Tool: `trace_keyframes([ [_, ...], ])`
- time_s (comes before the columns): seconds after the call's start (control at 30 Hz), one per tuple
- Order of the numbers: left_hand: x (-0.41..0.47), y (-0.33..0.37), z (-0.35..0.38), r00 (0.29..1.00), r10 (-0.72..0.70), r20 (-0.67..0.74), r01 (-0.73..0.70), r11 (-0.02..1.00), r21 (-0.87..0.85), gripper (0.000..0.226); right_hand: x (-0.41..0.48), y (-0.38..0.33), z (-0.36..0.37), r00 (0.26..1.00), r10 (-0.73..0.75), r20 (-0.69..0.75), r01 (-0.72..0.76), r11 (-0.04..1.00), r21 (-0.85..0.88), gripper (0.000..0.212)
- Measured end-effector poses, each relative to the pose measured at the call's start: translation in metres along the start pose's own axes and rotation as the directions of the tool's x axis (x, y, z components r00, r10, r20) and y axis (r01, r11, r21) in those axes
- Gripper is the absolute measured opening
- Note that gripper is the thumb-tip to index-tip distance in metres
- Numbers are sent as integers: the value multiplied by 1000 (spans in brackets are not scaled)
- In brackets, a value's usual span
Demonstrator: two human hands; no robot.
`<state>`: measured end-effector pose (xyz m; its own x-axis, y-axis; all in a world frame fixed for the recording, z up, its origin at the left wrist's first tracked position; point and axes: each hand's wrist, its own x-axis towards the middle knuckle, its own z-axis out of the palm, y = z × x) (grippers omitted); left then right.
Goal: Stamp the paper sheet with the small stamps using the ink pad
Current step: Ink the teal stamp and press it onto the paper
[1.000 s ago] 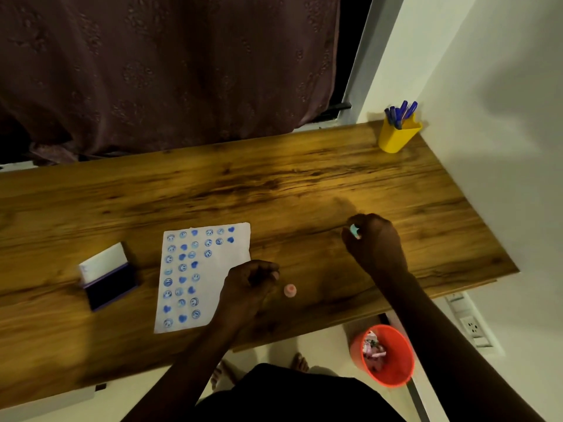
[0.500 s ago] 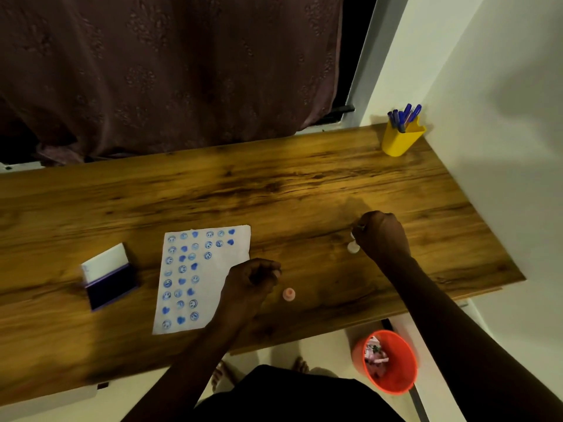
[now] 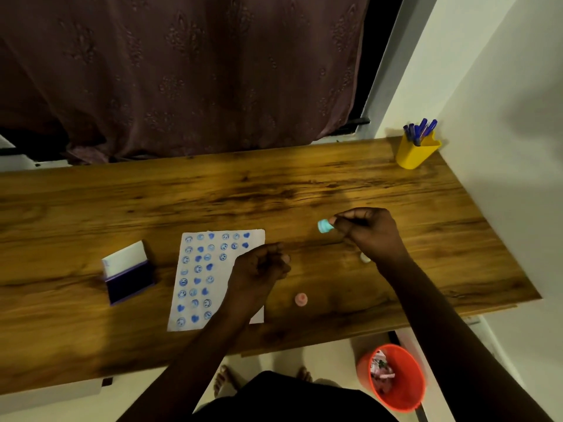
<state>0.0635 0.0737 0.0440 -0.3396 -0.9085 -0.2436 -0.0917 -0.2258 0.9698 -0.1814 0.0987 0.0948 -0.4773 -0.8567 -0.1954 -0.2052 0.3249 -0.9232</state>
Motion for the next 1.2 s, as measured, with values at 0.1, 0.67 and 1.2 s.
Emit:
trace_keyframes([
  [0.1,-1,11,-5,999,40,19,-39,998,-50,32,-14,-11,21,990,13,142,-30,992,122,11],
  [0.67,-26,8,-84,982,56,-179,-83,986,-147,27,-42,-36,129,852,65,520,-144,983,113,20],
  [1.2,-55,-16,-185,880,23,-474,-99,986,-137,19,-31,-65,235,795,-141,590,247,964,-101,25],
])
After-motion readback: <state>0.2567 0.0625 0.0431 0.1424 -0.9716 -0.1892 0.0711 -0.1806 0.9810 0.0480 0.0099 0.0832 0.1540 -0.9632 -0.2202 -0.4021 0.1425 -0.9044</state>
